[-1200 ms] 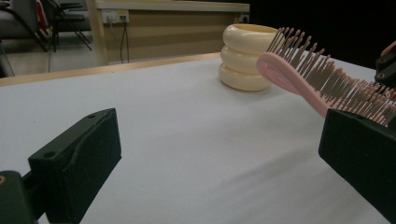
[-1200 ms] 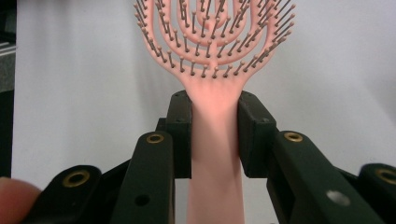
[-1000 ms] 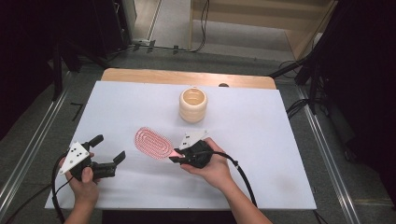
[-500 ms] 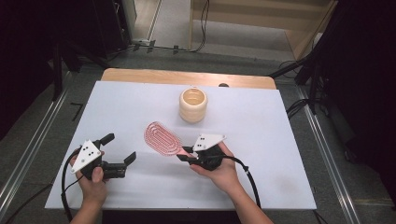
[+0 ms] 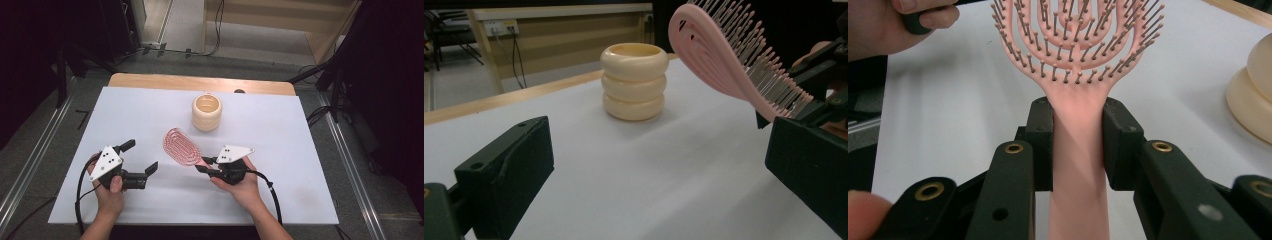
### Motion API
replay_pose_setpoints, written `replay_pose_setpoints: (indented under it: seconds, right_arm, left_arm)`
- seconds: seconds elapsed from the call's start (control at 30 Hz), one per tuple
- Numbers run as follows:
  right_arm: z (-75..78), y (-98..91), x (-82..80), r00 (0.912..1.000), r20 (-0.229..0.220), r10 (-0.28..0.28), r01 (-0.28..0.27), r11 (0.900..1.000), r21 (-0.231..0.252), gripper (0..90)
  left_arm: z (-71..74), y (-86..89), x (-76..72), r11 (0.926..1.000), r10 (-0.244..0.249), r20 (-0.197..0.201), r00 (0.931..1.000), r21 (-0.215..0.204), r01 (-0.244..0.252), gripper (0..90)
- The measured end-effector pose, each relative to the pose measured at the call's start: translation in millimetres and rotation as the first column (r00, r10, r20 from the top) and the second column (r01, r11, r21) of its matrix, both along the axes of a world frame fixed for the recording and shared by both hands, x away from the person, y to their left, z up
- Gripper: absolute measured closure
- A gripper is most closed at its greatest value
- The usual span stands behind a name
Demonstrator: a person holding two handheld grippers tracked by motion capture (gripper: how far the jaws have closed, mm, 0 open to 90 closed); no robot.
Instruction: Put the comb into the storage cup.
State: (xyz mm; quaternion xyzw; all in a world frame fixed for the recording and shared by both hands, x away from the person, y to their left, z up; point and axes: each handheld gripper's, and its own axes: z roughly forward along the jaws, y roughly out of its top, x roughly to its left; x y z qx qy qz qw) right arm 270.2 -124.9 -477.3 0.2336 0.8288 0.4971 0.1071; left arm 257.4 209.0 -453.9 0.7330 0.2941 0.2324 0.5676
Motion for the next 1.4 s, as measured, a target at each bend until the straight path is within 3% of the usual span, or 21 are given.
replay_pose_setpoints:
  seconds: [0.4, 0.8, 1.2, 1.4]
  right_arm:
    - [2.3, -7.8, -6.6, 0.9983, 0.038, -0.045, 0.043, 0.9968, 0.067, 67.6]
    - [4.4, -12.7, -10.5, 0.9939, 0.075, -0.081, 0.073, 0.9924, 0.099, 67.5]
    - [6.5, -15.0, -13.4, 0.9901, 0.103, -0.095, 0.083, 0.9896, 0.118, 67.5]
    - [7.4, -13.8, -16.2, 0.9878, 0.122, -0.096, 0.081, 0.9891, 0.123, 67.5]
  left_arm:
    - [22.1, -24.9, 1.0, 0.9978, -0.064, -0.010, 0.9979, -0.018, 0.064, 0.0]
    - [33.8, -54.8, 6.5, 0.9928, -0.114, -0.060, 0.9917, -0.043, 0.111, 0.0]
    - [40.6, -80.7, 14.3, 0.9915, -0.126, -0.104, 0.9866, -0.046, 0.122, 0.0]
    - [42.5, -90.1, 18.2, 0.9917, -0.112, -0.137, 0.9841, -0.077, 0.103, 3.7]
